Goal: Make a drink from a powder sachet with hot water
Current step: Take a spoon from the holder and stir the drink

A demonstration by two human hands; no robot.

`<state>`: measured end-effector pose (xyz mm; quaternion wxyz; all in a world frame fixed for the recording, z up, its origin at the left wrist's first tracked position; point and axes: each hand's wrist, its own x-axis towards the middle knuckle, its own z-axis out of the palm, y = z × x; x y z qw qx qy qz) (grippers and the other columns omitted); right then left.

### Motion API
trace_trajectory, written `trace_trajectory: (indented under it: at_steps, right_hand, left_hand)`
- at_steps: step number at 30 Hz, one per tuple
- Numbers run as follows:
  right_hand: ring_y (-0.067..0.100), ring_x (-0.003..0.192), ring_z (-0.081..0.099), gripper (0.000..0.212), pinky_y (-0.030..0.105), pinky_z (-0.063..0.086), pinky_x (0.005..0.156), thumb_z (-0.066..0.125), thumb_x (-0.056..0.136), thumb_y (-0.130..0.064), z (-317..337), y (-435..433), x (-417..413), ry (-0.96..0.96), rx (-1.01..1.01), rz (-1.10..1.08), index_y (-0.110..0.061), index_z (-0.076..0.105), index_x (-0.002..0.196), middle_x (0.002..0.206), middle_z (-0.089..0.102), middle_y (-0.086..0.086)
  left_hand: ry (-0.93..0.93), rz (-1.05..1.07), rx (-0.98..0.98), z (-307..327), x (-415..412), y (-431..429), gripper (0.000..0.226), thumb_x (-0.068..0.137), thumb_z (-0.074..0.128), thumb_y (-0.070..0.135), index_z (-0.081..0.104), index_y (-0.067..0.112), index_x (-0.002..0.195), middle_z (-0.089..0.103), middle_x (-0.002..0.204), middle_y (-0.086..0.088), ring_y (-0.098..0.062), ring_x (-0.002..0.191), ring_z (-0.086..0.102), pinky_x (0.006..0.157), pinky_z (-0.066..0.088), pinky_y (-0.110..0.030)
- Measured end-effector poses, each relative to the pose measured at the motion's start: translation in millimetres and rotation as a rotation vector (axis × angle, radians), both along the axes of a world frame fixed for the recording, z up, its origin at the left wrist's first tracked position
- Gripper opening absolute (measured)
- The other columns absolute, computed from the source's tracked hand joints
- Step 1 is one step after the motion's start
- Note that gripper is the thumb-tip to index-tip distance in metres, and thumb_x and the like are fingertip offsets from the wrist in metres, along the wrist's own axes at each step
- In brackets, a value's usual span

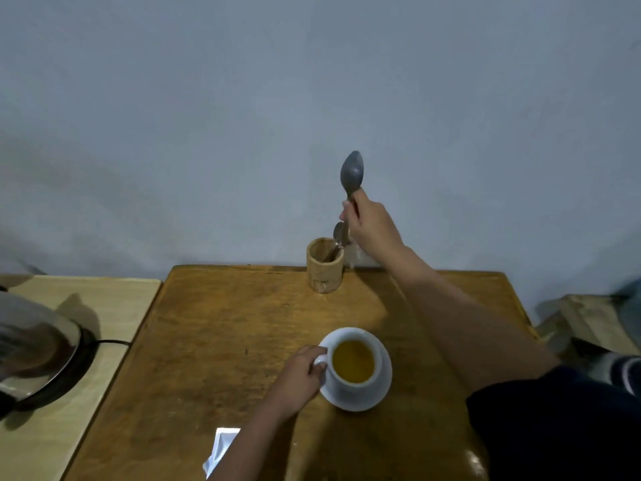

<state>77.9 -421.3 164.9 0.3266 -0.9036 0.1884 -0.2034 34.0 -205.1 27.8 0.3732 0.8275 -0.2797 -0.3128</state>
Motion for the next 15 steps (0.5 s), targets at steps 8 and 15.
trace_trajectory:
  at_steps: [8,15]
  right_hand:
    - [0.020,0.061,0.050,0.017,0.036,0.039,0.060,0.036,0.098,-0.025,24,3,-84,0.230,-0.103,0.227,-0.011,0.045,0.097,0.068,0.053,0.001]
    - [0.022,0.079,0.050,0.011,0.032,0.037,0.064,0.047,0.091,-0.023,-3,13,-141,0.649,-0.094,0.201,-0.015,0.054,0.089,0.087,0.058,0.005]
  left_hand:
    - [0.034,0.030,0.020,12,-9,-1,0.030,0.092,0.043,0.014,0.060,0.013,0.117,0.058,0.128,-0.011,-0.025,0.115,0.053,0.099,0.042,-0.034]
    - [0.047,0.057,0.012,14,-12,-2,0.031,0.093,0.042,0.011,0.057,0.011,0.121,0.056,0.129,-0.011,-0.024,0.114,0.051,0.092,0.039,-0.030]
